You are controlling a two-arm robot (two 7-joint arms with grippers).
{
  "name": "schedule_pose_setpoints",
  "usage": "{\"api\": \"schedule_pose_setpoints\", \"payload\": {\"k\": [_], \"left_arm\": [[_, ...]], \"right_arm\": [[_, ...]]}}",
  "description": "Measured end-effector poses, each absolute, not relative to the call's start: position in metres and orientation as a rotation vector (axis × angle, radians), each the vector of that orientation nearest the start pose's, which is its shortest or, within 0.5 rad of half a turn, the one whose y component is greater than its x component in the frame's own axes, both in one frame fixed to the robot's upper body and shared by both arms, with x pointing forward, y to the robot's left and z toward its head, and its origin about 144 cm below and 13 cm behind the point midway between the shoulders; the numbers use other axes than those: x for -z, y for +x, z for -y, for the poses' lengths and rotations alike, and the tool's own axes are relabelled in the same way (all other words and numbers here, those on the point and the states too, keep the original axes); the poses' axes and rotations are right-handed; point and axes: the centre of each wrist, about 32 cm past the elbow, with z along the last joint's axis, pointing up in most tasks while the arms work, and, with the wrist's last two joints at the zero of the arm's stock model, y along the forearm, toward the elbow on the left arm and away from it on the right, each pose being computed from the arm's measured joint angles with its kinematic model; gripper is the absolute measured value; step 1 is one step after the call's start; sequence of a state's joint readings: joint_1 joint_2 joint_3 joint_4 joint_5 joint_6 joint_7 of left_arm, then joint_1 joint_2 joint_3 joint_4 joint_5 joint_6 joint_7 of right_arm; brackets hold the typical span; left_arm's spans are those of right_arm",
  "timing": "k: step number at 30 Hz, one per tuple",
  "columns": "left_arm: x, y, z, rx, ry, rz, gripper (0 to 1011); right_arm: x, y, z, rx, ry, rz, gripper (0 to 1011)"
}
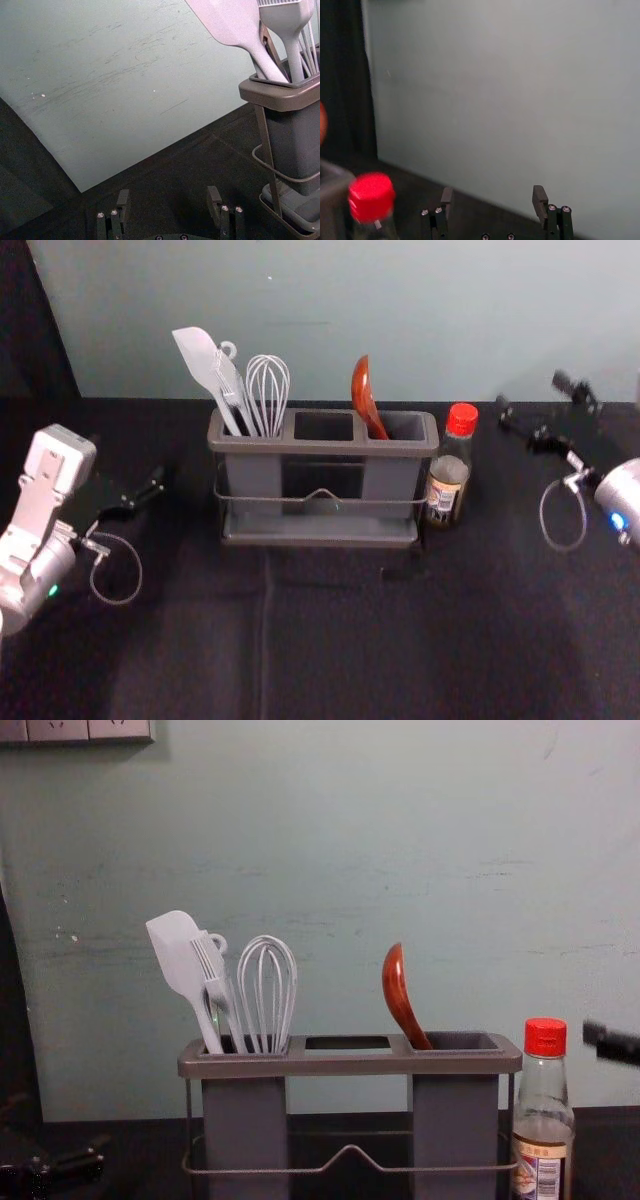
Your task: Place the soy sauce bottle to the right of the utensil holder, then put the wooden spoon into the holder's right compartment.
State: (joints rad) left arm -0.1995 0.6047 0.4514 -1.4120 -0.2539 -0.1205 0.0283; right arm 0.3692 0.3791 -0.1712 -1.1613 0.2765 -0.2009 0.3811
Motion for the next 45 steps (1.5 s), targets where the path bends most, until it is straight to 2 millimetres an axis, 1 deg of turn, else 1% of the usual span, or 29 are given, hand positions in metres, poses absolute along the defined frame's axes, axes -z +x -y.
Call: {"api": "schedule_pose_setpoints", "payload": {"k": [7, 13, 45], "left_arm": [[-1.140, 0.489, -0.310, -1.248, 0.304, 0.285, 1000], [-1.140, 0.489, -0.310, -1.248, 0.304, 0.285, 1000], [-1.140, 0.489, -0.310, -1.248, 0.304, 0.285, 1000]], "right_arm": [[-1.151, 0.555, 0.328, 1.213, -0.160, 0.110, 1002], [-1.151, 0.556, 0.319, 1.235, -0.218, 0.092, 1003], [-1.152, 0.555, 0.322, 1.231, -0.200, 0.098, 1003]]}}
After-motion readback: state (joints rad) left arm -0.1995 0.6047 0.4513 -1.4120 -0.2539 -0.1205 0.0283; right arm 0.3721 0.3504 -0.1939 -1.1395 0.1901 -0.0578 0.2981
